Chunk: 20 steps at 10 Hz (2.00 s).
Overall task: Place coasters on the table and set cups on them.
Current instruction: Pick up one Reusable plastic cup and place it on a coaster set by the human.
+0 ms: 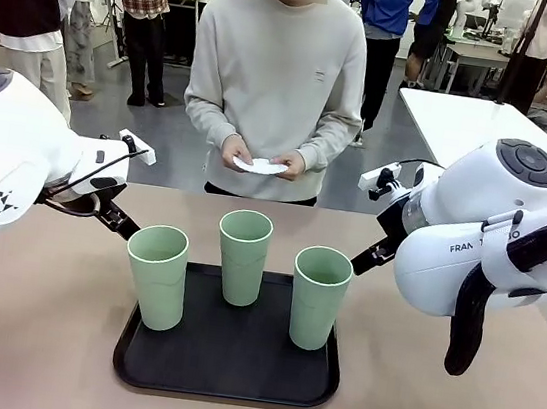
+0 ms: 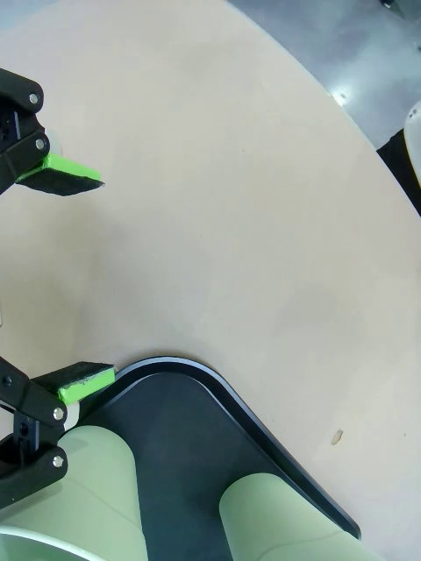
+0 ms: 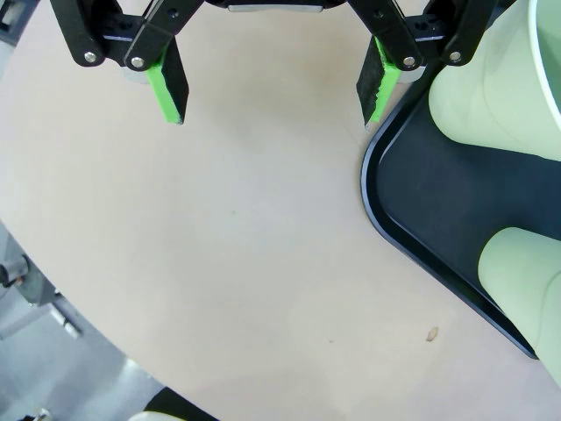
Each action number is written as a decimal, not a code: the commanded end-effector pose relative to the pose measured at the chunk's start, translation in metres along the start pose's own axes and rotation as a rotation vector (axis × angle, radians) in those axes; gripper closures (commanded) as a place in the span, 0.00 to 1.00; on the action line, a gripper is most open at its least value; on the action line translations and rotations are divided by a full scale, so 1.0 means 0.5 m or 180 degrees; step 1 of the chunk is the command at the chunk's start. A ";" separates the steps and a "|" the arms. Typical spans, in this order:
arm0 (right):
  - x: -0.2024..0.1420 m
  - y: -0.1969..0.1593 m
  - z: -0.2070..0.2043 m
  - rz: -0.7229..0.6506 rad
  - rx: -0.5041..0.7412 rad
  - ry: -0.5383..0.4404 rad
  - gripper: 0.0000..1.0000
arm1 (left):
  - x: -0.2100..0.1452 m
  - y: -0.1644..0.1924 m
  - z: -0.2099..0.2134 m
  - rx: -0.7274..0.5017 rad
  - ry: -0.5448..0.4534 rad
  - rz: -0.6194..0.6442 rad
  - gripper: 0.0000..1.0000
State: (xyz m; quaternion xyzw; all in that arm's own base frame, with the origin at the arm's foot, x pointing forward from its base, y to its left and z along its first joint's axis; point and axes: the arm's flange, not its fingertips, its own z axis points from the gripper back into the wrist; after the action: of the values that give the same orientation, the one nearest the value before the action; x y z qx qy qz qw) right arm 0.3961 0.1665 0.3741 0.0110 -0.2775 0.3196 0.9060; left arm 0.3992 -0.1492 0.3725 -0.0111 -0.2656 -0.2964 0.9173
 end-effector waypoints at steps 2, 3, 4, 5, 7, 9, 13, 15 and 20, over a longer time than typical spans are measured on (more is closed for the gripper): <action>0.000 0.000 0.000 0.0000 0.0000 0.0000 0.00 | 0.000 0.000 0.000 0.0000 0.0000 0.0000 0.00; 0.020 -0.027 0.044 -0.0333 0.0193 0.0030 0.00 | 0.004 0.006 0.060 0.0510 -0.0094 -0.0138 0.00; 0.019 -0.023 0.118 -0.0266 0.0194 0.0040 0.00 | 0.000 -0.001 0.150 0.0725 -0.0163 -0.0230 0.00; 0.005 -0.010 0.200 -0.0214 0.0166 0.0151 0.00 | -0.020 -0.004 0.232 0.0725 -0.0167 -0.0228 0.00; -0.073 0.037 0.345 -0.0157 0.0094 0.0481 0.00 | -0.089 -0.035 0.330 0.0139 0.0033 -0.0168 0.00; -0.175 0.092 0.402 -0.0085 0.0136 0.0826 0.00 | -0.149 -0.067 0.371 -0.0476 0.0176 0.0006 0.00; -0.049 0.037 0.400 -0.0090 0.0119 0.0632 0.00 | -0.004 -0.047 0.366 -0.0214 0.0081 -0.0148 0.00; -0.047 0.000 0.424 -0.0772 0.1080 0.0376 0.00 | 0.011 -0.004 0.360 -0.1145 -0.0071 0.0412 0.00; -0.278 -0.196 0.381 -0.2758 0.2270 -0.0339 0.00 | -0.119 0.157 0.263 -0.2734 -0.0982 0.2021 0.00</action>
State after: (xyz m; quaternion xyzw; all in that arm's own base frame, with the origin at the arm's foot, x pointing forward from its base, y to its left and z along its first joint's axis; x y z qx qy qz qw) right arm 0.2956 -0.0161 0.5283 0.4065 -0.1628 0.0650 0.8967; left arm 0.3493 -0.0398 0.4929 -0.4571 -0.2319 -0.1304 0.8487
